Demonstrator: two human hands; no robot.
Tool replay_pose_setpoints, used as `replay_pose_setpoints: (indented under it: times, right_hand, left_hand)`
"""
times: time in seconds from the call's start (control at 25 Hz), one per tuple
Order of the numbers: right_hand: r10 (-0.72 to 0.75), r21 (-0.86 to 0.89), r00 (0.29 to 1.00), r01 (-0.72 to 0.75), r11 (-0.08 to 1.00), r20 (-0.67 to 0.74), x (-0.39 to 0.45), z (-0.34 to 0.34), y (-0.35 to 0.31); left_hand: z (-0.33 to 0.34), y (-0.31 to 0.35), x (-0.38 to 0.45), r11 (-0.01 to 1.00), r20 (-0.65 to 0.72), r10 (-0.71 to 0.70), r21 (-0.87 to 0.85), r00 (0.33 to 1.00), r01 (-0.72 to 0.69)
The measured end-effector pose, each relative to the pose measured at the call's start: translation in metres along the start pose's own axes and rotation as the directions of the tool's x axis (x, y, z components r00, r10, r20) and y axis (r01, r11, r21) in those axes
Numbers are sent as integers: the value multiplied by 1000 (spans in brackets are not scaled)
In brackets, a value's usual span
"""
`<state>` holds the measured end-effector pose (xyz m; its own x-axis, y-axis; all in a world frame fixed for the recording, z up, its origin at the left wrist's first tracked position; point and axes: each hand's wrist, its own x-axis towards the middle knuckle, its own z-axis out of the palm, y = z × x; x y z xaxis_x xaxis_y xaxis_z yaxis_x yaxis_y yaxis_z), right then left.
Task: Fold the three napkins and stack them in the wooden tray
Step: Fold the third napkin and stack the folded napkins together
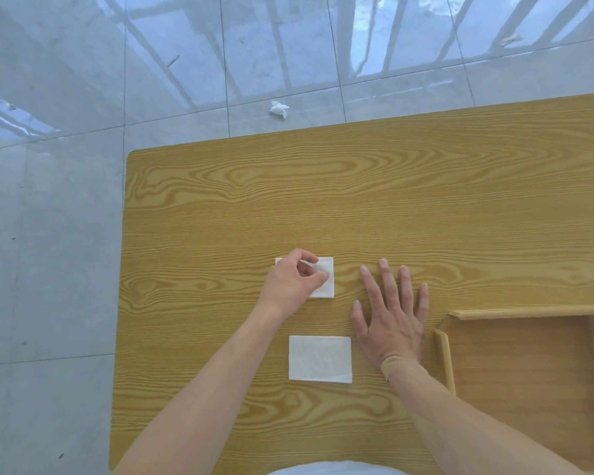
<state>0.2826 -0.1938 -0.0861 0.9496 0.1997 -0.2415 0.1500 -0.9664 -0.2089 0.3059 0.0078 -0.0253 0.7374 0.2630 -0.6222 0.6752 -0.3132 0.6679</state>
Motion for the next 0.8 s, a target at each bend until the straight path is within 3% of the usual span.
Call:
replay_pose_setpoints:
  times: [0.28, 0.4, 0.56, 0.64, 0.8]
  right_hand:
    - [7, 11, 1000, -7, 1000, 4, 1, -4, -1]
    - [-2, 19, 1000, 2, 1000, 8, -2, -6, 0]
    - [-2, 102, 993, 14, 995, -116, -1, -11, -4]
    - [-96, 134, 975, 125, 983, -201, 4, -13, -16]
    - [-315, 100, 926, 341, 935, -211, 23, -15, -53]
  left_hand:
    - [-12, -8, -3, 996, -20, 86, -33, 996, -86]
    - [-25, -24, -9, 972, -101, 217, 112, 971, -206]
    - [-39, -57, -19, 775, -187, 551, 477, 813, -415]
    - [-40, -73, -19, 668, -173, 652, 591, 738, -452]
    - [-28, -79, -10, 545, -60, 693, 696, 718, -468]
